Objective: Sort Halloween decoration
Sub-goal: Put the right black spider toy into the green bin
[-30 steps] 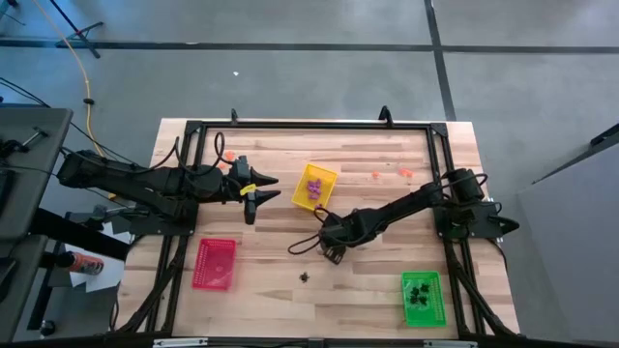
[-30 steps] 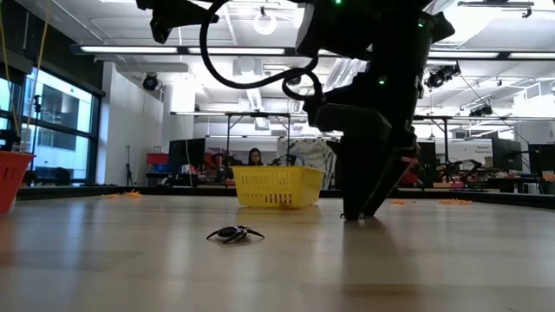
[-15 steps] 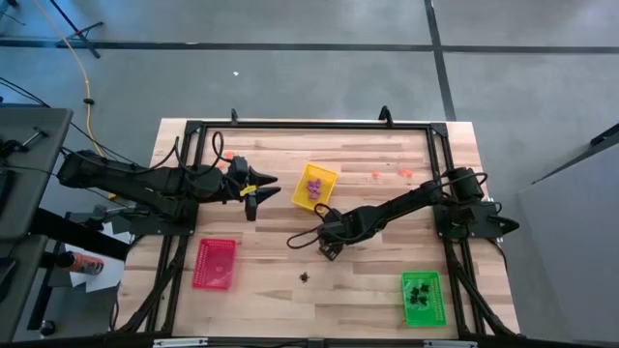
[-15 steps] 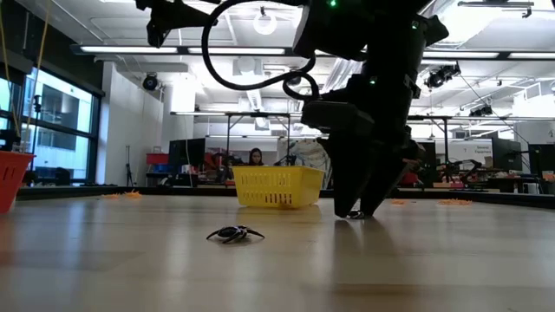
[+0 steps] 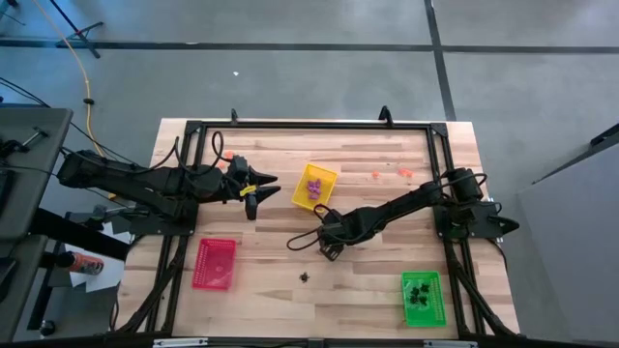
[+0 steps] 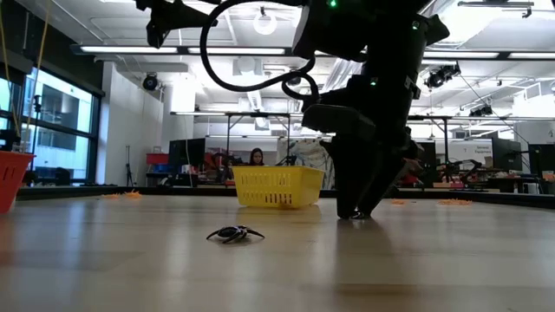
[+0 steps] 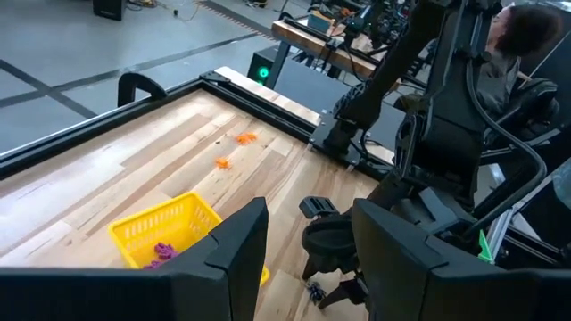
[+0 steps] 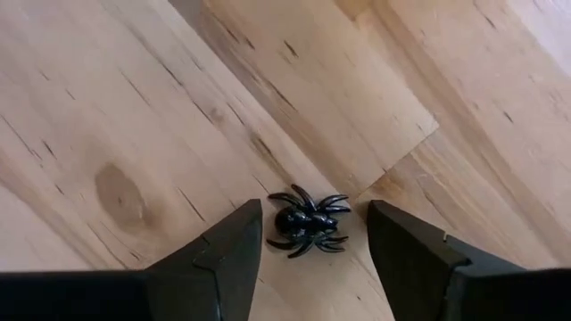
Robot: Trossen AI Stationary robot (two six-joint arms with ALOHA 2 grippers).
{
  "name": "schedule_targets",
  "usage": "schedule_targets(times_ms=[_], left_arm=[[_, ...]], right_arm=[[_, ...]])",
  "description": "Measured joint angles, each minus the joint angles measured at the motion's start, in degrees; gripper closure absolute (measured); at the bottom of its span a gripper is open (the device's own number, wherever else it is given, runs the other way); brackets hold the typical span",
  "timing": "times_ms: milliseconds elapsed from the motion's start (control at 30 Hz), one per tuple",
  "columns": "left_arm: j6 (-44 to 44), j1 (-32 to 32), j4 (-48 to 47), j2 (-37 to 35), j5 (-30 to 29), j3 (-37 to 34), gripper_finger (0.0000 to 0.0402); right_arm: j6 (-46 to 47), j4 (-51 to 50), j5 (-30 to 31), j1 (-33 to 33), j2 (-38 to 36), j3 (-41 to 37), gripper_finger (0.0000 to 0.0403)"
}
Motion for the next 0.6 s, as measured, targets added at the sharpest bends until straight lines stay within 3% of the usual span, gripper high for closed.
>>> schedule_targets(times_ms=[600], left_arm=[[0.02,0.00,-0.04,-0.01,0.02,0.00,0.0245]], right_arm=[[0.95,-0.98,-0.30,0.09,0.42,0.02,0.0270]])
